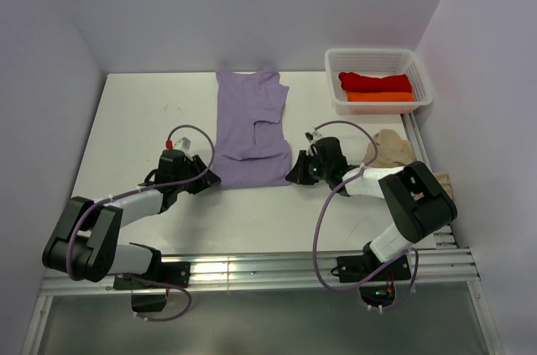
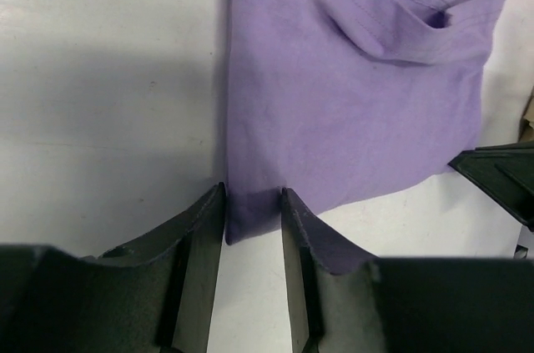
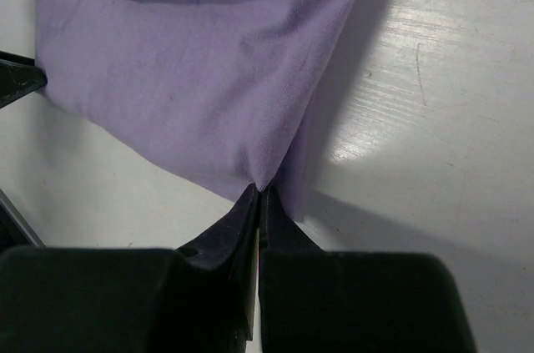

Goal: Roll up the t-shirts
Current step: Fold the tshirt

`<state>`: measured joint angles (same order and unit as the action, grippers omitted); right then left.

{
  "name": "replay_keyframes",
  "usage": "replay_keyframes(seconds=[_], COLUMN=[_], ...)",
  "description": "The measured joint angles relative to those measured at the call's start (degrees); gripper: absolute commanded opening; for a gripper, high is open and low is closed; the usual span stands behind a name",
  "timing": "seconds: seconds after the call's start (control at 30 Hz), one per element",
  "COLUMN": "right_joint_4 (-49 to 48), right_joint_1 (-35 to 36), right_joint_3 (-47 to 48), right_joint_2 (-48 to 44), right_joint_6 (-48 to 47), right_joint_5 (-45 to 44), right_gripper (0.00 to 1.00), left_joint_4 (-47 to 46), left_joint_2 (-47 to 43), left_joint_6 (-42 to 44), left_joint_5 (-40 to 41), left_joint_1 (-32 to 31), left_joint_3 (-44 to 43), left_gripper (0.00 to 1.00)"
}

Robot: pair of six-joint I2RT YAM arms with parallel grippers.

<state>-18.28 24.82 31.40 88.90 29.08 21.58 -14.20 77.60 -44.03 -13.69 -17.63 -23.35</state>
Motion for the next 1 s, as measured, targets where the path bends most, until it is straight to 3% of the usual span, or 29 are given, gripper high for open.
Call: replay_keyframes(seconds=[0.2, 0.5, 0.67, 0.83, 0.87, 1.0], right_joint_4=[0.17, 0.31, 0.31, 0.35, 0.33, 0.50], right_joint_1=[-0.13, -0.13, -0.13, -0.13, -0.15, -0.33], right_joint_3=[0.42, 0.44, 0.44, 0.44, 0.44, 0.44], right_joint_2=[0.02, 0.04, 0.04, 0.04, 0.04, 0.04], right_joint_6=[-0.02, -0.02, -0.02, -0.02, -0.04, -0.04], right_joint_5=[0.42, 0.57, 0.57, 0.55, 0.55, 0.55], right_gripper=[0.00, 0.00, 0.00, 0.00, 0.00, 0.00], left_joint_4=[1.25, 1.40, 1.46, 1.55, 1.55, 2.21], left_joint_2=[-4.33, -2.27, -0.74, -0.55, -0.52, -0.50], left_joint_6=[-0.17, -0.15, -0.15, -0.17, -0.11, 0.07], left_joint_5=[-0.17, -0.59, -0.63, -0.94, -1.09, -1.40], left_joint_1=[0.00, -0.11, -0.11, -0.11, -0.11, -0.15], left_joint_3=[0.63, 0.61, 0.61, 0.61, 0.61, 0.48], left_gripper=[0.40, 0.37, 0.19, 0.11, 0.01, 0.00])
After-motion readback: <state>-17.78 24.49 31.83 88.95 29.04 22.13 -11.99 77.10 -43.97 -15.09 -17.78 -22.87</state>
